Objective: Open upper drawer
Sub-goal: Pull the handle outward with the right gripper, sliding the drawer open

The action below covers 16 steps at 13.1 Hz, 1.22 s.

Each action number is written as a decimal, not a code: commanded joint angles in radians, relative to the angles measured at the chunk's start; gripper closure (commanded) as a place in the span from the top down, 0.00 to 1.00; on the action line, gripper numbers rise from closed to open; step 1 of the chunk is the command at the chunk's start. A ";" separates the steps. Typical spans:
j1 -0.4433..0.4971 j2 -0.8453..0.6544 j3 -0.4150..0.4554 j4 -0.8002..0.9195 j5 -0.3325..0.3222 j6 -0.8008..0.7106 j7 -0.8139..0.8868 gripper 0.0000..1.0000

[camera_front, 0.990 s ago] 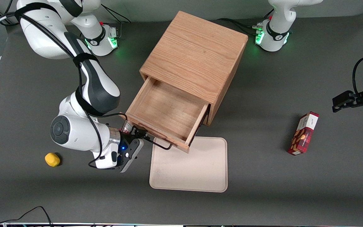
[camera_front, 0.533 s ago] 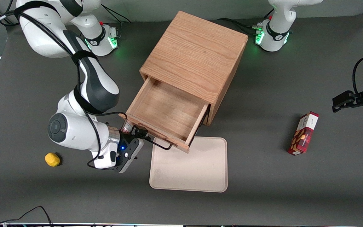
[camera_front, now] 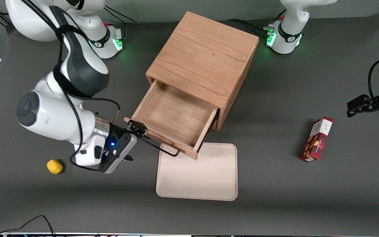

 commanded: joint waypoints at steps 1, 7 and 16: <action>0.000 -0.143 -0.014 -0.085 0.000 -0.063 0.104 1.00; -0.042 -0.346 -0.114 -0.189 -0.070 -0.213 0.109 1.00; -0.080 -0.468 -0.324 -0.305 -0.158 -0.274 0.297 1.00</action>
